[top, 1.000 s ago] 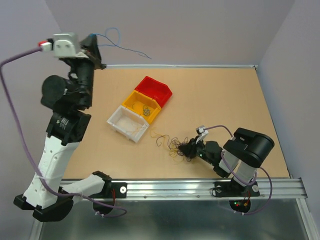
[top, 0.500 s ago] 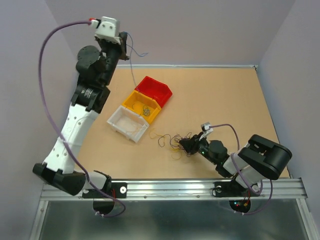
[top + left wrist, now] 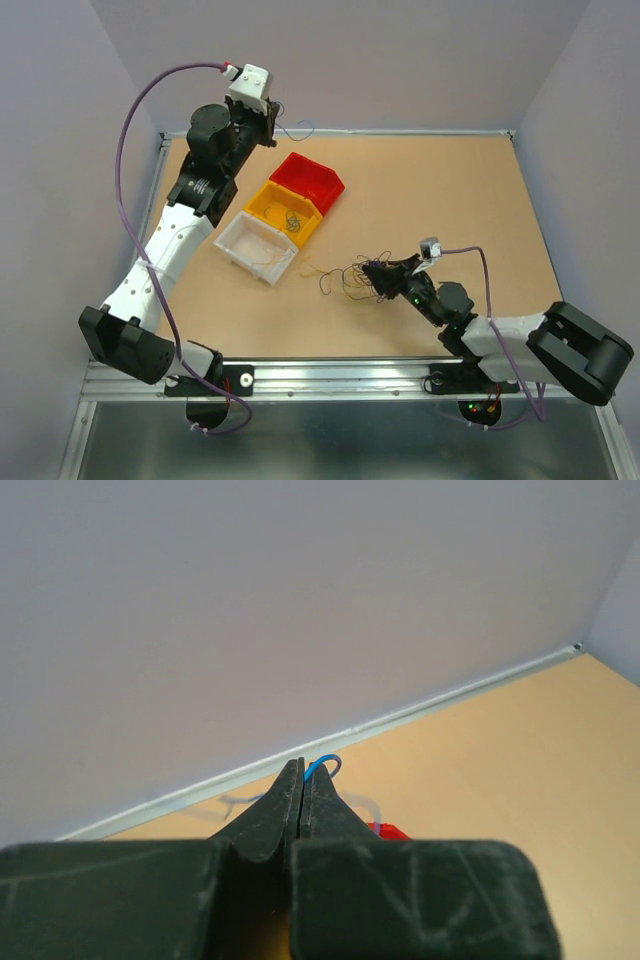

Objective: Untangle the cables

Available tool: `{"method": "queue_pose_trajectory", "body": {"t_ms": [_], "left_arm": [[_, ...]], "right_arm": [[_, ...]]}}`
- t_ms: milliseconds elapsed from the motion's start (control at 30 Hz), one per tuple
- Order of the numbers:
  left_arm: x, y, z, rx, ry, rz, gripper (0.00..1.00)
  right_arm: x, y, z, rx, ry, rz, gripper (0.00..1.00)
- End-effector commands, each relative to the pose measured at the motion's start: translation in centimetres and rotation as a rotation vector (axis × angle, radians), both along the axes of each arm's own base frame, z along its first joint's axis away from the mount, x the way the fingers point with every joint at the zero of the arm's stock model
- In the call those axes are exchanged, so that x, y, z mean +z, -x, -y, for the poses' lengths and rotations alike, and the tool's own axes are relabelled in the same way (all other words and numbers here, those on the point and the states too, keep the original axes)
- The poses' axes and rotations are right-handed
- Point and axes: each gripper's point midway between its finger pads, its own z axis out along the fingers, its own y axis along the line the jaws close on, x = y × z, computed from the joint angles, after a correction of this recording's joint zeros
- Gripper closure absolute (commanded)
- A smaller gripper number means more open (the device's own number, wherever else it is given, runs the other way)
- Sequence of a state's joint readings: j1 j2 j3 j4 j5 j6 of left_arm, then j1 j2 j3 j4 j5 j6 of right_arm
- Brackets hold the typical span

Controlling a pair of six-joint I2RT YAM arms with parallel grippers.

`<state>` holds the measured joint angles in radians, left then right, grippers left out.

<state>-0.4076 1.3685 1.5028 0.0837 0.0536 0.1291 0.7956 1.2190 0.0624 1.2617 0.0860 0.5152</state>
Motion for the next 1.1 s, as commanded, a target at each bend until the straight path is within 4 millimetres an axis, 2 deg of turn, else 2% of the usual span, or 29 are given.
{"method": "queue_pose_trajectory", "body": {"t_ms": [0,33,67,133,167,233,400,600,667,767,867,933,967,1067], "left_arm": [[-0.2,1.4,1.0,-0.089,0.015,0.055,1.00],[-0.5,1.7,1.0,-0.094,0.015,0.056,1.00],[-1.9,1.5,0.9,-0.088,0.011,0.040,1.00],[-2.7,1.8,0.6,-0.075,0.028,0.033,1.00],[-4.1,1.6,0.4,-0.060,0.034,0.017,1.00],[-5.3,1.9,0.1,-0.044,0.057,0.005,1.00],[-5.5,2.3,-1.0,0.000,0.087,0.017,1.00],[-4.1,4.0,-1.2,-0.029,0.117,0.073,1.00],[-2.8,4.9,-1.0,-0.059,0.133,0.099,1.00],[-0.4,6.5,0.3,-0.164,0.132,0.144,1.00],[2.9,7.2,0.6,-0.194,0.134,0.169,1.00],[3.3,6.6,0.7,-0.187,0.121,0.169,1.00],[4.2,6.4,0.5,-0.172,0.123,0.179,1.00],[4.3,4.9,0.7,-0.149,0.116,0.177,1.00]], "right_arm": [[-6.7,2.8,3.7,-0.035,0.143,-0.110,0.62],[-6.7,2.7,3.8,-0.038,0.142,-0.110,0.62],[-6.3,2.8,3.8,-0.037,0.134,-0.100,0.62],[-6.5,3.0,3.9,-0.034,0.136,-0.104,0.62],[-6.2,3.0,3.9,-0.034,0.129,-0.096,0.62],[-6.3,3.2,4.0,-0.024,0.130,-0.101,0.62],[-5.8,3.7,3.9,-0.006,0.111,-0.089,0.62],[-5.7,3.8,3.7,0.009,0.118,-0.093,0.62],[-5.6,3.7,3.7,0.003,0.119,-0.088,0.62],[-5.3,3.5,3.6,0.001,0.124,-0.085,0.62],[-5.2,3.4,3.4,0.001,0.130,-0.087,0.62],[-5.3,3.3,3.4,0.000,0.132,-0.089,0.62],[-5.3,3.3,3.4,0.003,0.133,-0.090,0.62],[-5.4,3.4,3.4,0.008,0.134,-0.093,0.62]]}}
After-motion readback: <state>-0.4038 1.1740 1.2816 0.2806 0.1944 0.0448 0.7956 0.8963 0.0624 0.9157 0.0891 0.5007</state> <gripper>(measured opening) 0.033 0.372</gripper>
